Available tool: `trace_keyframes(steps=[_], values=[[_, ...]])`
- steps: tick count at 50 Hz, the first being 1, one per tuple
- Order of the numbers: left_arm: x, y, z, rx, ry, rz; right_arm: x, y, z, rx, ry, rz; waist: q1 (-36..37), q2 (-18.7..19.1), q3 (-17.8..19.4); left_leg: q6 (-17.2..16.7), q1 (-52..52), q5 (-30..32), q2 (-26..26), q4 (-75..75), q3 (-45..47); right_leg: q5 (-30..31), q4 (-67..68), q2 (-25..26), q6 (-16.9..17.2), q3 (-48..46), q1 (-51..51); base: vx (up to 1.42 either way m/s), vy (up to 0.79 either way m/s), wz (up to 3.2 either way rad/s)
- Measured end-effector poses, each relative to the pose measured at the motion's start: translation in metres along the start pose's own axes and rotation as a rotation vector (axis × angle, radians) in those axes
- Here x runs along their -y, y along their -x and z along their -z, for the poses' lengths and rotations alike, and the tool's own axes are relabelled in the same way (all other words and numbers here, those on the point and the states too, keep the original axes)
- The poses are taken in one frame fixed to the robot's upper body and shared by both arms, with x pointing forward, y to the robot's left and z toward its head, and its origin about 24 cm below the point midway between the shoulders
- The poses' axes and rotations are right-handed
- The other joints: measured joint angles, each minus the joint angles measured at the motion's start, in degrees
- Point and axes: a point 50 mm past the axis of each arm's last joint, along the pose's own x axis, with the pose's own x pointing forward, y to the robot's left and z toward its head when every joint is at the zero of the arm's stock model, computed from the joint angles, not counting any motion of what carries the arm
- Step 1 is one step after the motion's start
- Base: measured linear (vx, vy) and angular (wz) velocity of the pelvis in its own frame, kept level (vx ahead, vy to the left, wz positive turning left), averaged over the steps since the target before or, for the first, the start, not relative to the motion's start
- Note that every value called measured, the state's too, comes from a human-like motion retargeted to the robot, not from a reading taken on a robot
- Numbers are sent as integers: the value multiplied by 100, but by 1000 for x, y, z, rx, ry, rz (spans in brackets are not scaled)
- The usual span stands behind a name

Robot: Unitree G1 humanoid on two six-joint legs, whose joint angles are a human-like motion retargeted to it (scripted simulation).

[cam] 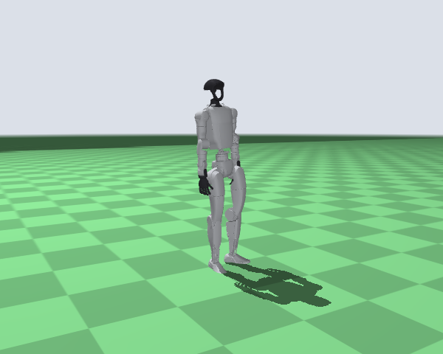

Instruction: In place motions

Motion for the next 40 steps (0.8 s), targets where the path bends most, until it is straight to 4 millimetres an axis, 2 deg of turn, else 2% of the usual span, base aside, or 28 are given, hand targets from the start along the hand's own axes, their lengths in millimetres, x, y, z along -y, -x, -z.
trace_keyframes(steps=[40], values=[[1,0,1,-1,9,1,0,0,0,-2,21,-3,-25,0,1,-6,-1,56,5,5,-33,10,2,-25,13,-30,-2,0,0,0]])
